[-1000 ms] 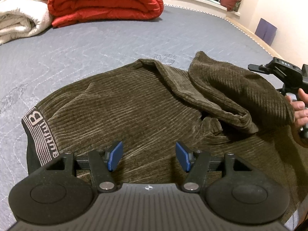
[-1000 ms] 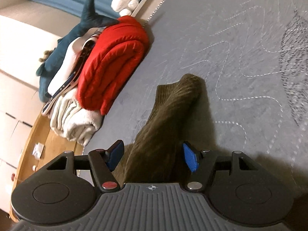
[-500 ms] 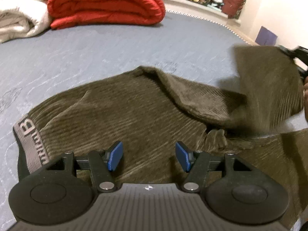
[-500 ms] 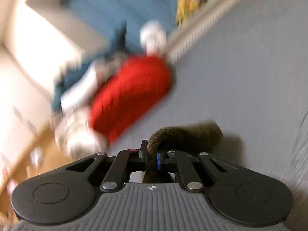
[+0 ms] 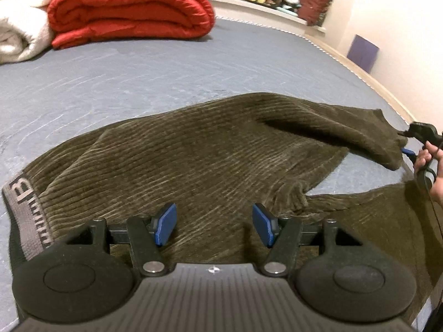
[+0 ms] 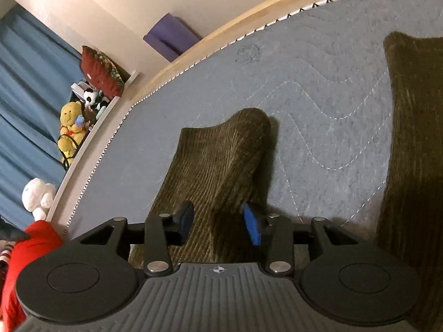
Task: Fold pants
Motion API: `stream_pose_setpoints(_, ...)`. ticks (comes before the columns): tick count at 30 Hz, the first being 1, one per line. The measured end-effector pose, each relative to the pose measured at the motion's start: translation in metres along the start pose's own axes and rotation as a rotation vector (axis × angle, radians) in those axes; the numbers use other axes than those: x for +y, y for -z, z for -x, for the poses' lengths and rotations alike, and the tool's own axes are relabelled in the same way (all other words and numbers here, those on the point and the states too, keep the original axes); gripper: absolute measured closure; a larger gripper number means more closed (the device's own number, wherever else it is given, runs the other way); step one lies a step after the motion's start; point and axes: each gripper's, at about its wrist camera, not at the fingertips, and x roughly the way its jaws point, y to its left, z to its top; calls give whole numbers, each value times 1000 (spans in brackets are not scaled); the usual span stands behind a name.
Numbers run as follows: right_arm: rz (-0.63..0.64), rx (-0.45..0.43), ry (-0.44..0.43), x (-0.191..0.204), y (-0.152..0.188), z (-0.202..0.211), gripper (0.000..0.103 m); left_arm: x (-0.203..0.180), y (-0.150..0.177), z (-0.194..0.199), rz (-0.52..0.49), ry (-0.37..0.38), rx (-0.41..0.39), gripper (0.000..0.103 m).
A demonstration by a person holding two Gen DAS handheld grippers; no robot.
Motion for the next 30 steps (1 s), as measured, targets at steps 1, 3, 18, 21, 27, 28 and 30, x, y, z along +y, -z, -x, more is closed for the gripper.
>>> stream_pose_setpoints(1, -15, 2, -3, -7, -2, 2, 57, -4, 0, -1, -10, 9, -15, 37)
stream_pose_setpoints(3, -59, -4, 13, -14, -6, 6, 57, -12, 0, -5, -26, 52, -51, 37)
stream_pose_setpoints(18, 28, -10, 108, -25, -14, -13, 90, -95, 19, -84, -398, 75, -100, 71)
stream_pose_setpoints(21, 49, -12, 91, -24, -16, -15, 95, -86, 5, -72, -396, 104, -62, 84)
stream_pose_setpoints(27, 120, -254, 186, 3, -34, 33, 101, -64, -16, -38, -469, 113, 51, 84)
stream_pose_setpoints(28, 139, -280, 239, 5, -36, 38, 103, -62, -12, -44, -495, 117, 93, 83)
stream_pose_setpoints(30, 136, -276, 349, 0, -37, 36, 103, -59, -8, -53, -476, 131, 153, 78)
